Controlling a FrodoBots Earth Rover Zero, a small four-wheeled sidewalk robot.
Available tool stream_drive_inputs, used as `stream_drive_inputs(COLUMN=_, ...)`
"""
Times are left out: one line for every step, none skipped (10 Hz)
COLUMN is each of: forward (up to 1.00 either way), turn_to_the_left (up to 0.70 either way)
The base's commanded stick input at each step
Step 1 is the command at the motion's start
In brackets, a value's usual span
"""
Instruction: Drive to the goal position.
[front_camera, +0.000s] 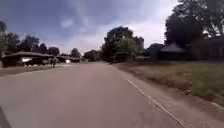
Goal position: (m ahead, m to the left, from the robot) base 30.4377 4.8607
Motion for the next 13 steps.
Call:
stream_drive_inputs(forward=0.7, turn_to_the_left=0.03)
stream_drive_inputs(forward=0.7, turn_to_the_left=0.03)
stream_drive_inputs(forward=0.7, turn_to_the_left=0.03)
stream_drive_inputs(forward=0.7, turn_to_the_left=0.03)
stream_drive_inputs(forward=0.7, turn_to_the_left=0.03)
stream_drive_inputs(forward=0.7, turn_to_the_left=0.03)
stream_drive_inputs(forward=0.7, turn_to_the_left=0.03)
stream_drive_inputs(forward=0.7, turn_to_the_left=0.03)
stream_drive_inputs(forward=0.7, turn_to_the_left=0.03)
stream_drive_inputs(forward=0.7, turn_to_the_left=0.03)
stream_drive_inputs(forward=0.7, turn_to_the_left=0.03)
stream_drive_inputs(forward=0.7, turn_to_the_left=0.03)
stream_drive_inputs(forward=0.7, turn_to_the_left=0.03)
